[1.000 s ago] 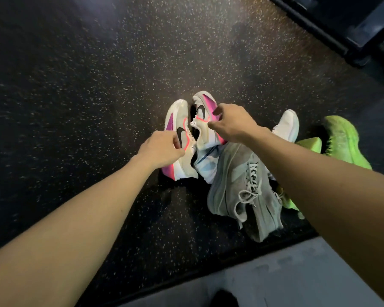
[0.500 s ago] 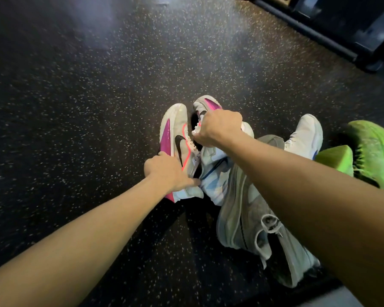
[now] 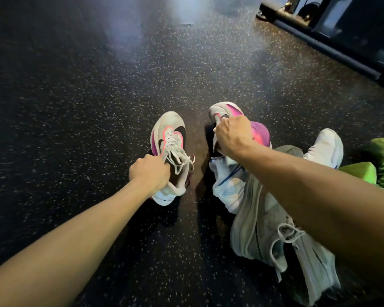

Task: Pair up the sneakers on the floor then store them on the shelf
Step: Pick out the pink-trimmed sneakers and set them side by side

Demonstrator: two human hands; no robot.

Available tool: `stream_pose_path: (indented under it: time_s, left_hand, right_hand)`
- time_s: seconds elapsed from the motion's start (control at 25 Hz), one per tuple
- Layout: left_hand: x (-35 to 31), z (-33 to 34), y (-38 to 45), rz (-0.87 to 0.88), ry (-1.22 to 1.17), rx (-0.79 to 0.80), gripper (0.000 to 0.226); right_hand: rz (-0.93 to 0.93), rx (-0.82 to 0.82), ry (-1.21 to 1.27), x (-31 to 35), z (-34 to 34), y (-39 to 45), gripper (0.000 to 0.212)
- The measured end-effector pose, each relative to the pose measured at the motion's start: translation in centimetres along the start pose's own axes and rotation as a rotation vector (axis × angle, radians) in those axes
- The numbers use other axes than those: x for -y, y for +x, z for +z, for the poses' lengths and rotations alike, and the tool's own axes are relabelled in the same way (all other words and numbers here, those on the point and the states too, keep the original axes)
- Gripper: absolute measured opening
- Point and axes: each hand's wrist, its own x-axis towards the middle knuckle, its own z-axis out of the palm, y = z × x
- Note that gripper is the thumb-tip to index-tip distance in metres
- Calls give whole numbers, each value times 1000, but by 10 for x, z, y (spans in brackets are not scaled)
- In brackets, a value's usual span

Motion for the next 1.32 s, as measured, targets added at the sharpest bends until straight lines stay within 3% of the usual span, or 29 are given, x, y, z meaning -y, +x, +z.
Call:
stream_pose_path:
  time_s: [0.2,0.4,0.72,1.04,1.32]
  left_hand:
    - [53,-16,-17,-11,-198,-24,39]
    - [105,-37,-45,-8,-337,-91,36]
    - [180,-39,-97,-95,-466,-92,39]
    - [222,-8,-122,-133,-581,-30,35]
    - [212,35,-128,-122,-696,110,29]
  right_hand:
    - [35,-89,242,-9,-33,-33,27]
    - [72,-112,562,29,-60,-61,22]
    - [119,103,982,84,-78,-118,25]
    - [51,173,1092,121,-73,-143,30]
    - [63,131,1177,127,-70,-143,23]
